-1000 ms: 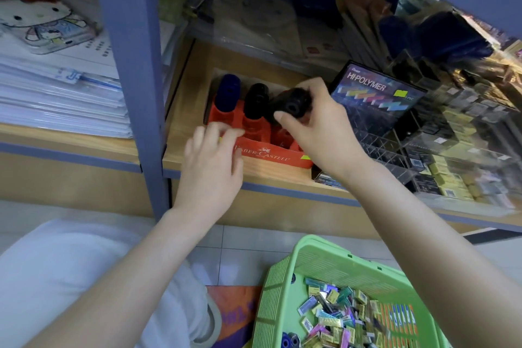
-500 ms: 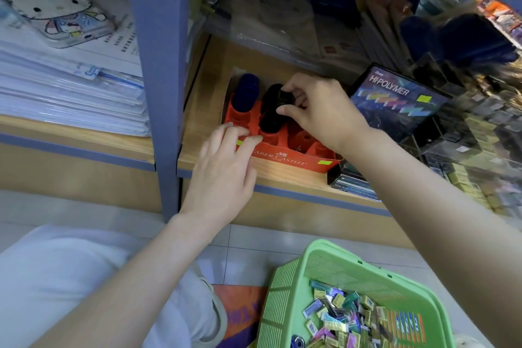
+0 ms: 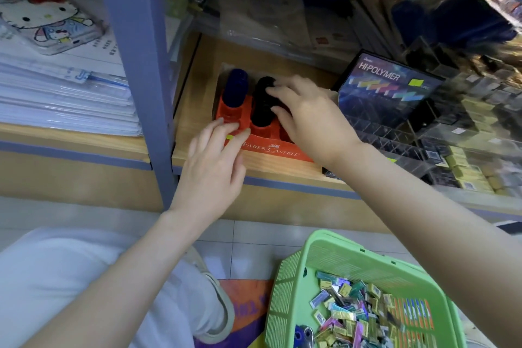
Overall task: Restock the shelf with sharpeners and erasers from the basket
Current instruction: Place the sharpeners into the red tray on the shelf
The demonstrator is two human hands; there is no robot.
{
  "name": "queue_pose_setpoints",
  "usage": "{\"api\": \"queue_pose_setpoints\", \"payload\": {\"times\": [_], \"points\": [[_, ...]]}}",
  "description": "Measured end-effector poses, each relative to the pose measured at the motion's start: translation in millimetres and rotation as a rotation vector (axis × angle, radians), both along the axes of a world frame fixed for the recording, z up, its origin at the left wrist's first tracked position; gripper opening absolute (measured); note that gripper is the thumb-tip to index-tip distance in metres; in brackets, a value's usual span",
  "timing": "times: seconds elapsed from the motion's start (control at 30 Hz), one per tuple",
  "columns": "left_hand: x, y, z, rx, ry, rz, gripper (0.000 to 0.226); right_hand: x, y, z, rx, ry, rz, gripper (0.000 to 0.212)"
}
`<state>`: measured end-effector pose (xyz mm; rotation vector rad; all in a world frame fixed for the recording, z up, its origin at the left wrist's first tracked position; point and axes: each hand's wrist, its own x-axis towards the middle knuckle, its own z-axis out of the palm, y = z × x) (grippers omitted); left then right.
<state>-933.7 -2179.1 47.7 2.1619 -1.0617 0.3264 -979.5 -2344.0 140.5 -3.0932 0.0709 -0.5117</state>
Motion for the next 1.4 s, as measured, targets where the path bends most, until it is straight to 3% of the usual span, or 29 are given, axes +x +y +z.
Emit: {"api": "queue_pose_setpoints", "payload": {"times": [0.1, 0.27, 0.4, 0.57, 0.7, 0.87, 1.13, 1.27, 1.4], "points": [[-14, 6, -3, 0.015, -0.089, -0.043, 0.036, -36, 0, -1, -0.016, -0.153, 0.053, 0.022], [-67, 16, -29, 0.187, -0.064, -0.264, 0.027, -125, -8, -37, 0.023, -0.111, 0.036, 0.014], [-101, 1, -58, 0.475, 0.017, -0.464, 0.028, -202, -19, -106, 0.125, 0.153, -0.151, 0.008], [-125, -46, -76, 0.684, 0.237, -0.598, 0.039, -278, -20, -205, 0.514, 0.672, -0.506, 0.039], [-138, -86, -99, 0.638, 0.35, -0.565, 0.052, -311, -10, -273, 0.787, 0.947, -0.687, 0.054], [-144, -117, -132, 0.537, 0.494, -0.461, 0.054, -314, 9, -332, 1.029, 0.98, -0.708, 0.062], [-149, -119, -152, 0.389, 0.533, -0.474, 0.043, -303, 20, -376, 0.986, 1.109, -0.591, 0.059], [-152, -119, -153, 0.374, 0.533, -0.458, 0.041, -310, 29, -385, 1.174, 1.169, -0.593, 0.048], [-152, -119, -152, 0.384, 0.549, -0.447, 0.042, -309, 20, -382, 1.237, 1.093, -0.603, 0.047]]}}
